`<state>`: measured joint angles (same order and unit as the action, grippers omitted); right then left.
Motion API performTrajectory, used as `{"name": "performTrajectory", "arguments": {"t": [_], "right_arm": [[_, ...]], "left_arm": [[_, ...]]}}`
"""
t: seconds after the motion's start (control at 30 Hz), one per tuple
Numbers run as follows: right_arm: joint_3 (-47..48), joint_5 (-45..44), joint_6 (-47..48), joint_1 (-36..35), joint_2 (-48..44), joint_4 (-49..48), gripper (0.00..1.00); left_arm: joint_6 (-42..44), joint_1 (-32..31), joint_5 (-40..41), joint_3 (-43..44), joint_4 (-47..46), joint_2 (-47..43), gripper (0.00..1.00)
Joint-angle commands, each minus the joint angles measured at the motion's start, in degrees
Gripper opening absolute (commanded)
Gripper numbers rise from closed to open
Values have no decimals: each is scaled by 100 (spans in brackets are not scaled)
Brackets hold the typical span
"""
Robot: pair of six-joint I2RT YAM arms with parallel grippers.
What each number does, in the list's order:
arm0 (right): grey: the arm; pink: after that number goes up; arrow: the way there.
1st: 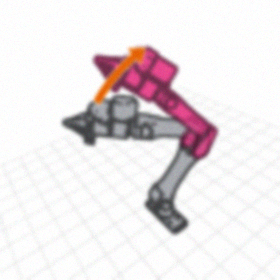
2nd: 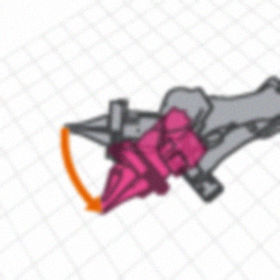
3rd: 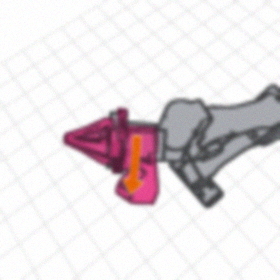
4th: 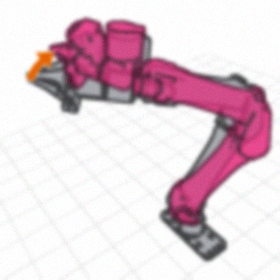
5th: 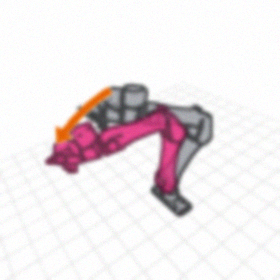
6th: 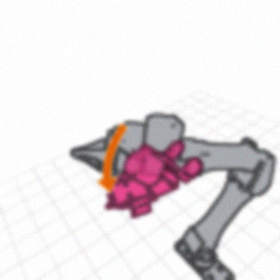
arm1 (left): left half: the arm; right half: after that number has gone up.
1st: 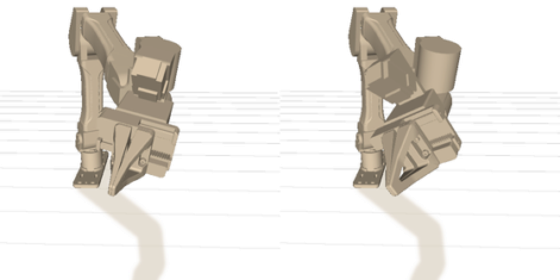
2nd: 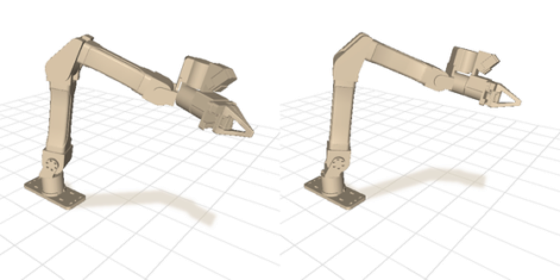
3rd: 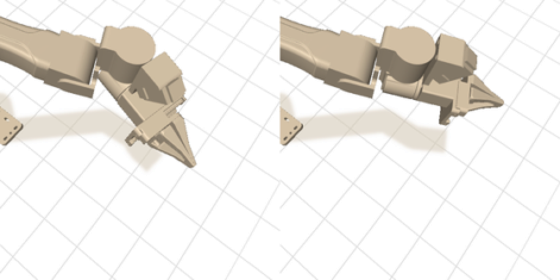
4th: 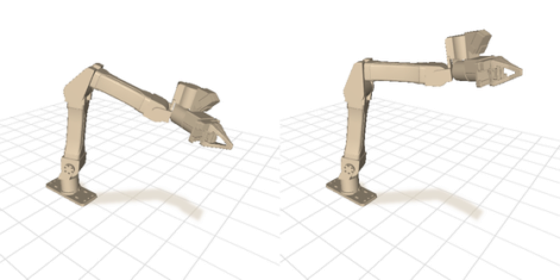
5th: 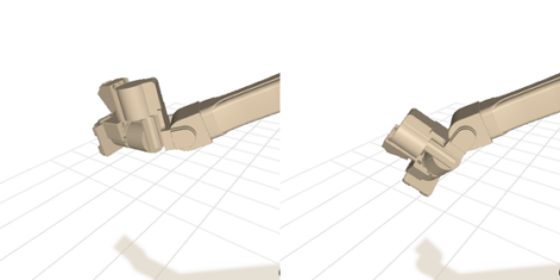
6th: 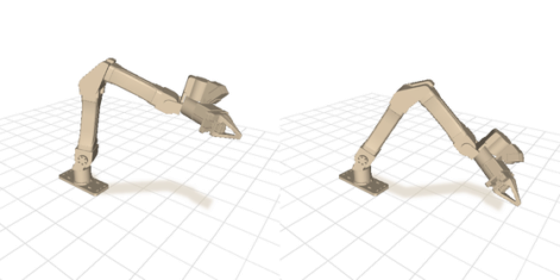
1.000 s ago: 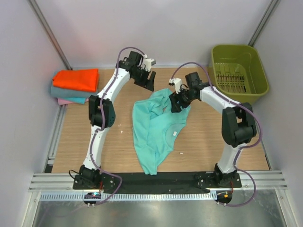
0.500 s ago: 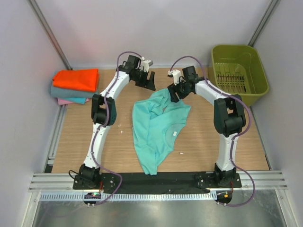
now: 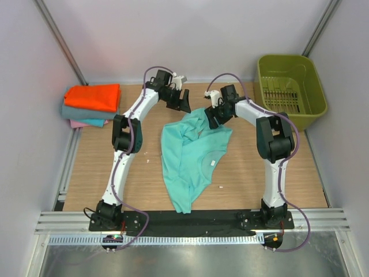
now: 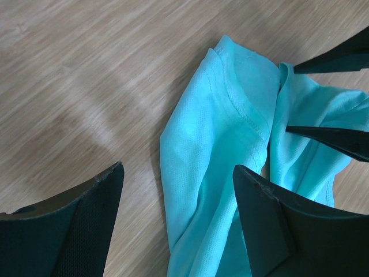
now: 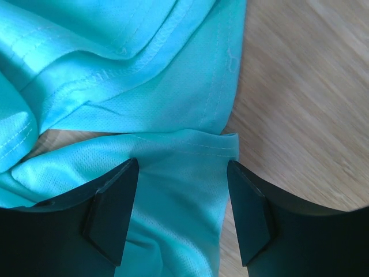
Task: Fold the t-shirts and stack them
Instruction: Flatten the tshirt out
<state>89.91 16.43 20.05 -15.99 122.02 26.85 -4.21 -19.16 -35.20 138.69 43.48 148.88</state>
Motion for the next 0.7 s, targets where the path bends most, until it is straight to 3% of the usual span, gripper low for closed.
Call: {"name": "performTrajectory", "arguments": {"t": [0.0,0.27,0.67], "right_arm": [[395,1,-168,69,120,-198,69],[975,212,-388,359,480,-233,67],[941,835,-415,395,709,180,60]], "left_arm": [[-54,-9,-224,-27,-121,-324,77],[-19,-18,-242,-263,-7,-482,77],[-10,-53,-128,-237,-15,-456,77]]}}
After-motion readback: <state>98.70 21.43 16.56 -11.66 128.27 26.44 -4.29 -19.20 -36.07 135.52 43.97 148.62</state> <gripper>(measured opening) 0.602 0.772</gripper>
